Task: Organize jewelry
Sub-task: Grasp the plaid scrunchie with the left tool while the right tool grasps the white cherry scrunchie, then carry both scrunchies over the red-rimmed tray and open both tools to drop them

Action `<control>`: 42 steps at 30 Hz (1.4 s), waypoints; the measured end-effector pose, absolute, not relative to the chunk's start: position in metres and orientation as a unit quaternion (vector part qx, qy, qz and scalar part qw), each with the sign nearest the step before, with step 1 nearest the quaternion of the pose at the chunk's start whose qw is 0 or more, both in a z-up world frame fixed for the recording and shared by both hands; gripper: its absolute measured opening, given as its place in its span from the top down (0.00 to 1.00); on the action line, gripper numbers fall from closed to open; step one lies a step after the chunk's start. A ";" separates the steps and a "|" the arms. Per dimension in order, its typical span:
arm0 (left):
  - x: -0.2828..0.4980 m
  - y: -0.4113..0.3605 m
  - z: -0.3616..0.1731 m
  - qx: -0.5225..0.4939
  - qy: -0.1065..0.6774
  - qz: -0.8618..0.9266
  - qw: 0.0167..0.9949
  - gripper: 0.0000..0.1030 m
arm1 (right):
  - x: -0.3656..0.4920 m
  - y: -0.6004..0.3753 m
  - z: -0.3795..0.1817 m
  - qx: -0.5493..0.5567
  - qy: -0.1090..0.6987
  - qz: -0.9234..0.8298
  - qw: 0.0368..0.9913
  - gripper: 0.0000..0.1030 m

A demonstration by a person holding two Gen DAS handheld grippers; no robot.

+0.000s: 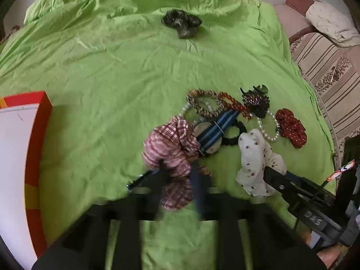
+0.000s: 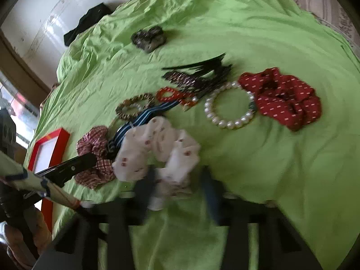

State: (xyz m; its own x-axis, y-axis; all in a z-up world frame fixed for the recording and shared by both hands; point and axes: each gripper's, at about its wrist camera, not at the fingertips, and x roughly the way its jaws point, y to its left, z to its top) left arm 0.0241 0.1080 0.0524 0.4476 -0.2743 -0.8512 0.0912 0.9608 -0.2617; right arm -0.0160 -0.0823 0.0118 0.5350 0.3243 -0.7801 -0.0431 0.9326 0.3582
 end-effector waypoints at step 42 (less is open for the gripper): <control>-0.173 0.425 0.076 -0.208 0.451 0.185 0.848 0.89 | -0.097 0.223 0.065 0.032 0.515 0.341 0.786 0.87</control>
State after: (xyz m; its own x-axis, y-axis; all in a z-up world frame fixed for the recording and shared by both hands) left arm -0.1731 0.4252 0.0764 0.5249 0.1251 -0.8419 -0.5011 0.8450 -0.1869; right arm -0.0973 0.2225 0.0648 0.2382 0.5684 -0.7875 -0.5033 0.7657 0.4004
